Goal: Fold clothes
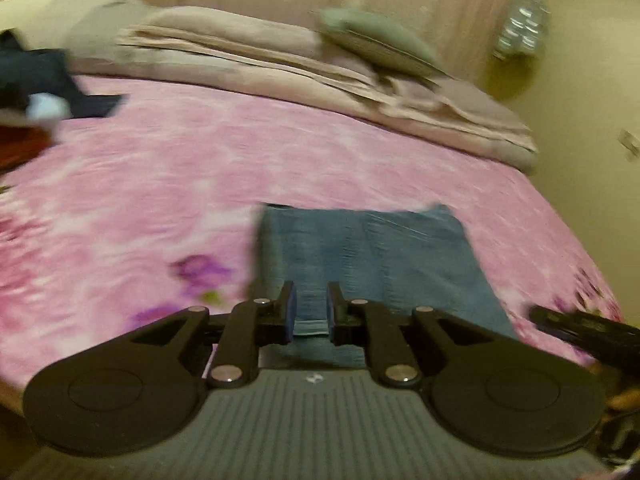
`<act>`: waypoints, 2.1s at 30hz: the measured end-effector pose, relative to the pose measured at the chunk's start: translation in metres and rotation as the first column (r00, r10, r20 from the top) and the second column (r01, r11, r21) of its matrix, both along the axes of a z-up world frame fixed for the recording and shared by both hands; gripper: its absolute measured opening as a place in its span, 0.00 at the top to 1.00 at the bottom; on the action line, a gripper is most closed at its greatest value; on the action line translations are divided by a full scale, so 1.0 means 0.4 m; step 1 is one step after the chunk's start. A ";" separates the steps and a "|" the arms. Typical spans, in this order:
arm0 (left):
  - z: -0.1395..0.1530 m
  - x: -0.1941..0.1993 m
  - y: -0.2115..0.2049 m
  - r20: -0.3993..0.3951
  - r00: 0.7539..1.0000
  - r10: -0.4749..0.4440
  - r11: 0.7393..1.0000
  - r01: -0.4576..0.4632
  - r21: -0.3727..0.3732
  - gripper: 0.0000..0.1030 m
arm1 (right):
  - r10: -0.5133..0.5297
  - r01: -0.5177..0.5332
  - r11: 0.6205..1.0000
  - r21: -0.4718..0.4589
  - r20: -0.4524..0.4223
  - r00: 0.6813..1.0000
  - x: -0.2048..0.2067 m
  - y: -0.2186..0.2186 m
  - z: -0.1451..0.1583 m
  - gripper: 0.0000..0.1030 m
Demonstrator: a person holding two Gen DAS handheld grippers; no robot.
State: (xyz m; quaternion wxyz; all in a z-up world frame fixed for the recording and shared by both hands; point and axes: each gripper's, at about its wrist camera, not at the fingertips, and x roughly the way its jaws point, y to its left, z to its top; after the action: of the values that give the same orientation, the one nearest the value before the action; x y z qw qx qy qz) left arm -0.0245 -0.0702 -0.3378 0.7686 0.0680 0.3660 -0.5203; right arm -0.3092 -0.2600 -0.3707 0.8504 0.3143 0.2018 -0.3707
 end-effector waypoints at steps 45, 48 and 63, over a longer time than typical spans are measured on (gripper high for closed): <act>-0.128 0.139 -0.353 0.194 0.973 -0.125 0.983 0.096 0.155 0.90 | 0.148 -0.147 0.989 0.016 -0.126 0.981 0.221 -0.376 -0.113 0.59; -0.112 0.139 -0.329 0.195 0.974 -0.117 0.986 0.091 0.137 0.92 | 0.115 -0.111 0.993 0.040 -0.154 0.981 0.203 -0.356 -0.140 0.59; -0.128 -0.004 -0.118 0.092 0.990 -0.105 0.982 0.089 0.169 0.91 | 0.139 -0.192 0.974 -0.118 -0.355 0.924 0.094 -0.020 -0.108 0.59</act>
State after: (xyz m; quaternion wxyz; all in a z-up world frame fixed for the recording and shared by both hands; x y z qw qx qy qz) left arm -0.0262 -0.1173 -0.3889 0.7516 0.1751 0.3647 -0.5211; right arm -0.2717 -0.2678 -0.4141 0.8514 0.1613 0.3449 -0.3607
